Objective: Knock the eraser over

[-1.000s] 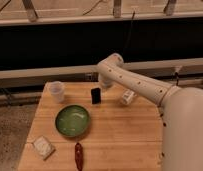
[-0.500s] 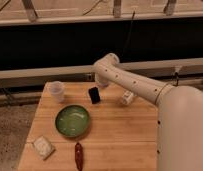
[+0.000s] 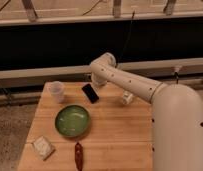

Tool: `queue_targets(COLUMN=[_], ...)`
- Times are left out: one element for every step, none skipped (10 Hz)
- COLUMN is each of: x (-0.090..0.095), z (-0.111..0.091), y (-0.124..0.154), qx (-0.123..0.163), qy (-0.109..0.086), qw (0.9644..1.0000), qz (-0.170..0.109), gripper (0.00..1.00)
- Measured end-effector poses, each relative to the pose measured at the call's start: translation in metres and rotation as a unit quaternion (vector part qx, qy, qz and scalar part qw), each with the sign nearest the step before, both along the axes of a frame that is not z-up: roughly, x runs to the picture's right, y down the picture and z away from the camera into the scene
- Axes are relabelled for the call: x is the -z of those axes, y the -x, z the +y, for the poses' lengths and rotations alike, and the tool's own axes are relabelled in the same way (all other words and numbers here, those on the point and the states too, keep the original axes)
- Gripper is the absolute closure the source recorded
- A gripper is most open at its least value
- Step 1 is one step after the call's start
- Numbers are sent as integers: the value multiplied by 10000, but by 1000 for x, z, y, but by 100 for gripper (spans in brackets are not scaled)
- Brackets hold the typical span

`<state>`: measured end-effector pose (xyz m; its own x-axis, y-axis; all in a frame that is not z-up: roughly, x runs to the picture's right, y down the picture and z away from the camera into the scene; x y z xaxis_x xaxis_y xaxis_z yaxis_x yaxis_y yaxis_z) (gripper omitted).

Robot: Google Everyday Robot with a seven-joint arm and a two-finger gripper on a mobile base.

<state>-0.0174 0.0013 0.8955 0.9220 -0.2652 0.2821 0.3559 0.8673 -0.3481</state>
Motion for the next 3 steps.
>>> queue_targets(x=[-1, -2, -4], z=[0, -1, -2], y=[5, 11, 17], qx=[11, 22, 29], qy=[8, -3, 7], qw=[10000, 10000, 10000], qz=[-28, -50, -89], gripper=[99, 99, 99])
